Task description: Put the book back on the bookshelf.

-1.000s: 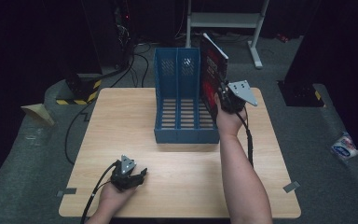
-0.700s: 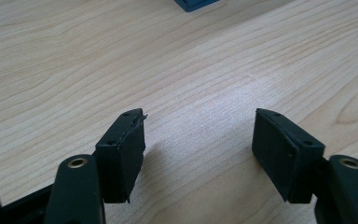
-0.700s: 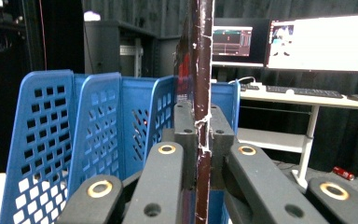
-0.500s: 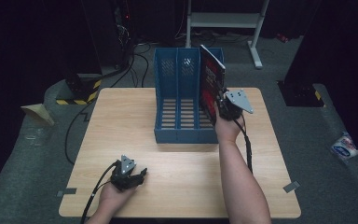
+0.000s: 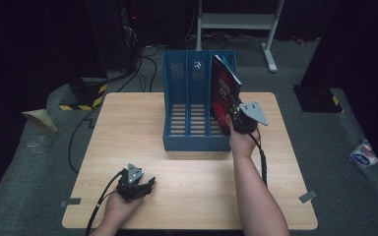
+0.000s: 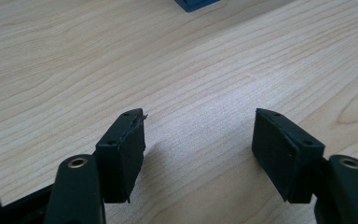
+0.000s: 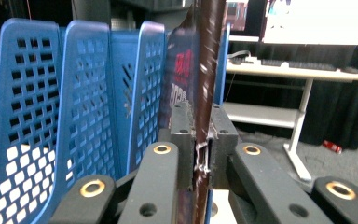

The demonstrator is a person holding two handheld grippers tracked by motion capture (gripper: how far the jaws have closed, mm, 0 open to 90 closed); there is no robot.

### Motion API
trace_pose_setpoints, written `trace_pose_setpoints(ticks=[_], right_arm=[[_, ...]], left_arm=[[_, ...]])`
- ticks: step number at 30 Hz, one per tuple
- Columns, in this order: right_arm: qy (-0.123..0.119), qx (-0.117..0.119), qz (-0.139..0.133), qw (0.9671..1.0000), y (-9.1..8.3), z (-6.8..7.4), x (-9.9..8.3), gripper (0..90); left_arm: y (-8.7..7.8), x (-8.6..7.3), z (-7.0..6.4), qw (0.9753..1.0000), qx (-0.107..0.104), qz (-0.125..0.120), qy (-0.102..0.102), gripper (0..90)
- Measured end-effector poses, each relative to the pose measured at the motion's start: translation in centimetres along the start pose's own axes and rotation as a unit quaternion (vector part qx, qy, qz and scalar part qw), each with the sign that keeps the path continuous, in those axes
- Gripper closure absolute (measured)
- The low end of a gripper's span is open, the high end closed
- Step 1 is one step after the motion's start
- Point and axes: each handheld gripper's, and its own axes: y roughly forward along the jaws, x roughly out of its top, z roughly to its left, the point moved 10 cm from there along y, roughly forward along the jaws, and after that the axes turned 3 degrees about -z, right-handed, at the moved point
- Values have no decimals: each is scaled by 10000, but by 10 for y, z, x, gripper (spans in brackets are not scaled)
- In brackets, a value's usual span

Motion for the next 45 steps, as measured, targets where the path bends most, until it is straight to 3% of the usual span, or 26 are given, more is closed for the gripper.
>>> trace_pose_setpoints(ticks=[13,25,40,43,45], right_arm=[[88,179,479,9987,-13,-3,6,726],[188,250,792,9964,-9,-9,13,629],[490,333,965,9936,-1,-18,28,627],[565,362,986,9929,0,-20,30,645],[523,299,976,9934,0,-22,31,725]], left_arm=[[0,0,0,10000,-8,-2,-25,349],[1,0,-1,10000,-27,-10,-43,350],[1,0,-1,10000,-41,-9,-43,351],[1,0,-1,10000,-48,-8,-45,351],[1,0,-1,10000,-53,-8,-47,351]])
